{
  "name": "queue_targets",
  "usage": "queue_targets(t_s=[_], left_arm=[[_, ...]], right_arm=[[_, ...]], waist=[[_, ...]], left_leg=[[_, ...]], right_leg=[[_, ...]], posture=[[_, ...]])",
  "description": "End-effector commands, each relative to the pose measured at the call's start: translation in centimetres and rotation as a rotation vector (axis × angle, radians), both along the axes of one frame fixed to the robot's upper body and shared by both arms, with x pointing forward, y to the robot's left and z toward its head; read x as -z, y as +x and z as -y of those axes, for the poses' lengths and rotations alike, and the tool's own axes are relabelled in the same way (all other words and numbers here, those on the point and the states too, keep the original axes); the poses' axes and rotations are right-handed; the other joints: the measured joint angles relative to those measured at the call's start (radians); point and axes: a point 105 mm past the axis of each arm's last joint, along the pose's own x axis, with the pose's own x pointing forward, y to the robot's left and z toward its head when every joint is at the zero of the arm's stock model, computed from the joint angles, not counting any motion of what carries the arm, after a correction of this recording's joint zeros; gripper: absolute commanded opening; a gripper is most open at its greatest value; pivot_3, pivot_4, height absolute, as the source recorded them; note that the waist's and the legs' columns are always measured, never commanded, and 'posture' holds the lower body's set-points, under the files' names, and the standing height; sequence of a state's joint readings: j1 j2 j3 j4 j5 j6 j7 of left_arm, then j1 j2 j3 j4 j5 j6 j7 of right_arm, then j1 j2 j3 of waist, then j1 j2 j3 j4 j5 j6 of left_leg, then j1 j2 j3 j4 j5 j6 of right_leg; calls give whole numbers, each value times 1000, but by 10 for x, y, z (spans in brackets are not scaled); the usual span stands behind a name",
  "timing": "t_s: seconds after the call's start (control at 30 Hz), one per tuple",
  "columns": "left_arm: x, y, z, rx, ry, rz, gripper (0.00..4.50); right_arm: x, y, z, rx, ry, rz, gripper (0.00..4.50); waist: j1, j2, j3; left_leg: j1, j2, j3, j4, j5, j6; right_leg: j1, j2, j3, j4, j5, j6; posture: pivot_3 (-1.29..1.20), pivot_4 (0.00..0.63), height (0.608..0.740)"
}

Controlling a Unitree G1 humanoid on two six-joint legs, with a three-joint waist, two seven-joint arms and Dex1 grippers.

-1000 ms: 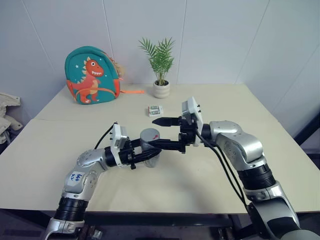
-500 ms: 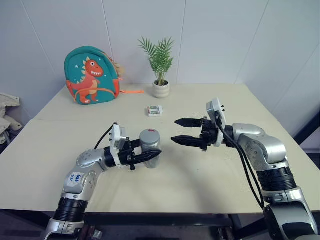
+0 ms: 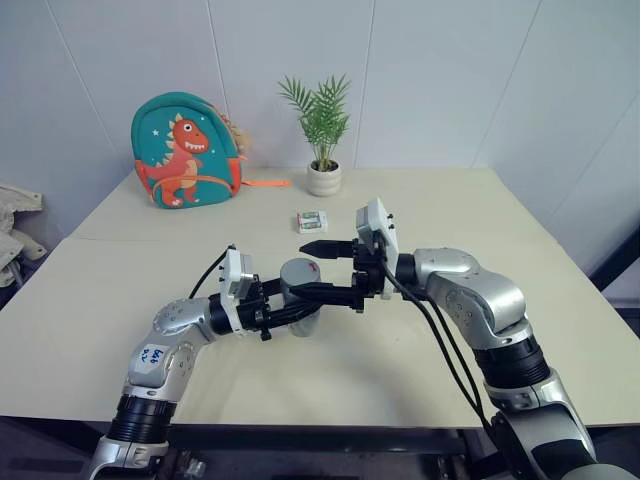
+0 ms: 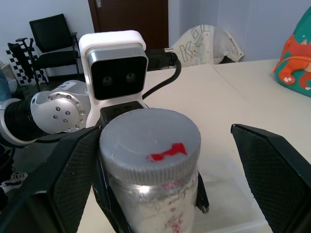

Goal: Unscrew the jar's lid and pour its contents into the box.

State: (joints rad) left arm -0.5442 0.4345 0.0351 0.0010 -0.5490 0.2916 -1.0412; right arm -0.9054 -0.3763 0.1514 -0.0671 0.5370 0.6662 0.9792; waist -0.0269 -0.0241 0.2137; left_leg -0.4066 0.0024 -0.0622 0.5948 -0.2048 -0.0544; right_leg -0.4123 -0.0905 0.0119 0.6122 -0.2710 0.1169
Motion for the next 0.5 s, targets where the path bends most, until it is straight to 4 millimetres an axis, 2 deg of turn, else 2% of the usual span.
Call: queue_targets(t_s=[0.03, 0.27, 0.5], left_arm=[[-13, -3, 5, 30, -10, 51, 2058], [-12, -3, 5, 29, -14, 49, 2058], [-11, -3, 6, 25, -20, 50, 2058]], right_arm=[[-18, -2, -7, -7, 26, 60, 4483], [-18, 2, -6, 11, 29, 60, 4483], [-18, 12, 14, 72, 15, 60, 4483]], waist=[[-2, 0, 0], [-1, 0, 0], [0, 0, 0]], left_leg=[[0, 0, 0, 0, 0, 0], [0, 0, 0, 0, 0, 0], [0, 0, 0, 0, 0, 0]], right_leg=[[0, 0, 0, 0, 0, 0], [0, 0, 0, 0, 0, 0], [0, 0, 0, 0, 0, 0]], posture=[[0, 150, 740], [0, 150, 740], [0, 150, 740]])
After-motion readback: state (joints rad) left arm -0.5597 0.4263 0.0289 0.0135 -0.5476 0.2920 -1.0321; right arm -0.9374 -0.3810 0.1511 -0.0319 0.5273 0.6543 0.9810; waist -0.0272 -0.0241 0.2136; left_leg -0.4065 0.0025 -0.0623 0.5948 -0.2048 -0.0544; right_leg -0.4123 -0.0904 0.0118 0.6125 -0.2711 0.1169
